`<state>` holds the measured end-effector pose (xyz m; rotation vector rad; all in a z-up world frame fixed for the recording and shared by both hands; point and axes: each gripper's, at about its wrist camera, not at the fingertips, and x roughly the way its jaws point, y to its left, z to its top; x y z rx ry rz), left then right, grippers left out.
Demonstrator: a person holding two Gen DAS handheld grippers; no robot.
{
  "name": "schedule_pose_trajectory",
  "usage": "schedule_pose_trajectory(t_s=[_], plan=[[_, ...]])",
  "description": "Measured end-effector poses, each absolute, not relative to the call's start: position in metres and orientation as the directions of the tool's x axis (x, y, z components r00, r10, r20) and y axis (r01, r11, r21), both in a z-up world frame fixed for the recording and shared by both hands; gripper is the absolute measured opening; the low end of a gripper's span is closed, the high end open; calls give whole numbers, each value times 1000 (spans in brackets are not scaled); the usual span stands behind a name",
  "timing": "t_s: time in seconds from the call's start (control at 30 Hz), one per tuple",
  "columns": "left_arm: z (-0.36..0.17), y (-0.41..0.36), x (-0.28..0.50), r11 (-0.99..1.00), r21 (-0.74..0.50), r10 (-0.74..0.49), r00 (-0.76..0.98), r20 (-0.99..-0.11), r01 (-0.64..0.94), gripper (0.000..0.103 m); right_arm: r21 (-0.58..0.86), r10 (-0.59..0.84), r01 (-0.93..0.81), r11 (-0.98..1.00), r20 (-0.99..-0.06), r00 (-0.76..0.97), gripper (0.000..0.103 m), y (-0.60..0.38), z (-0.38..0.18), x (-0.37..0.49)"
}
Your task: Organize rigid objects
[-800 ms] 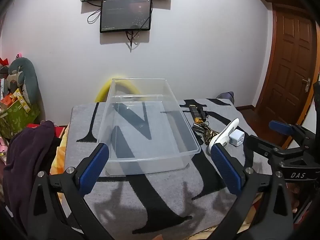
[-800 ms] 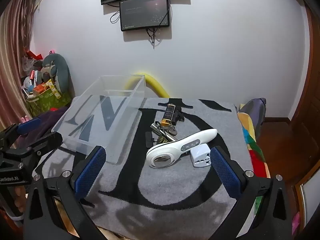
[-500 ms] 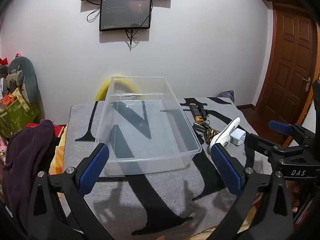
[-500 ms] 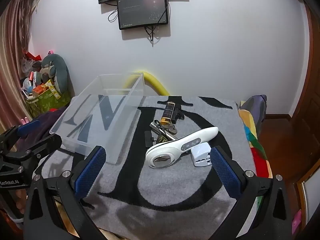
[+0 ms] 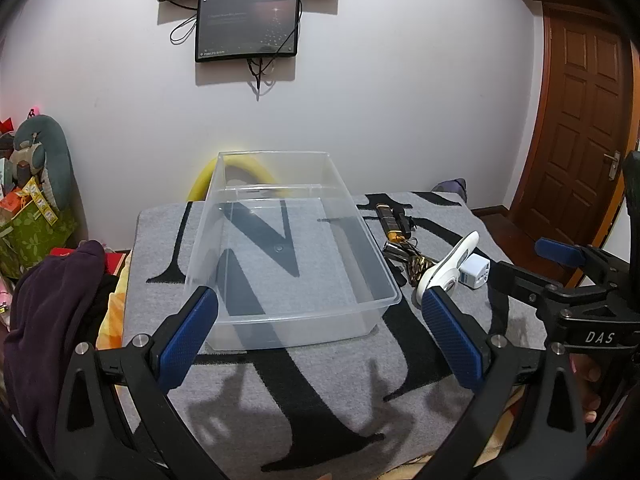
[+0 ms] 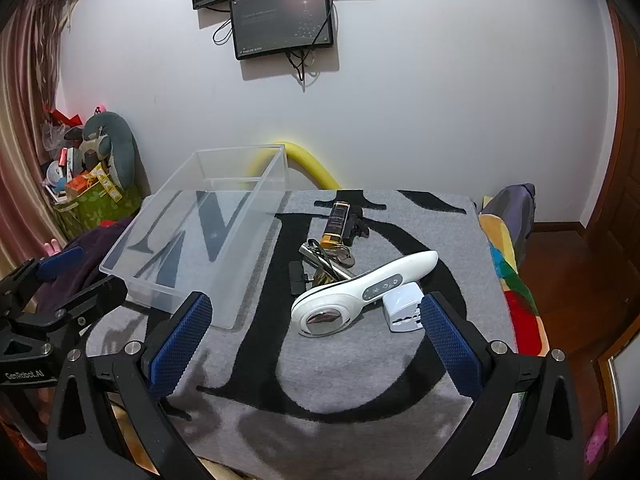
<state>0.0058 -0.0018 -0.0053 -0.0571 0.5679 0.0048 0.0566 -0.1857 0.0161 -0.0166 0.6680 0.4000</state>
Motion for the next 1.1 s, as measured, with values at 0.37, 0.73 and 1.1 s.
schedule_pose_trajectory(t_s=[0.37, 0.73, 1.1], plan=[[-4, -3, 3, 999, -46, -9, 849, -529, -19, 103, 115, 358, -367, 923, -603, 713, 103, -184, 19, 56], [-4, -4, 4, 999, -46, -9, 848, -530, -18, 103, 116, 359, -367, 923, -604, 712, 103, -184, 20, 57], [-4, -3, 4, 999, -47, -8, 848, -530, -19, 103, 122, 366, -372, 920, -602, 710, 103, -181, 23, 55]])
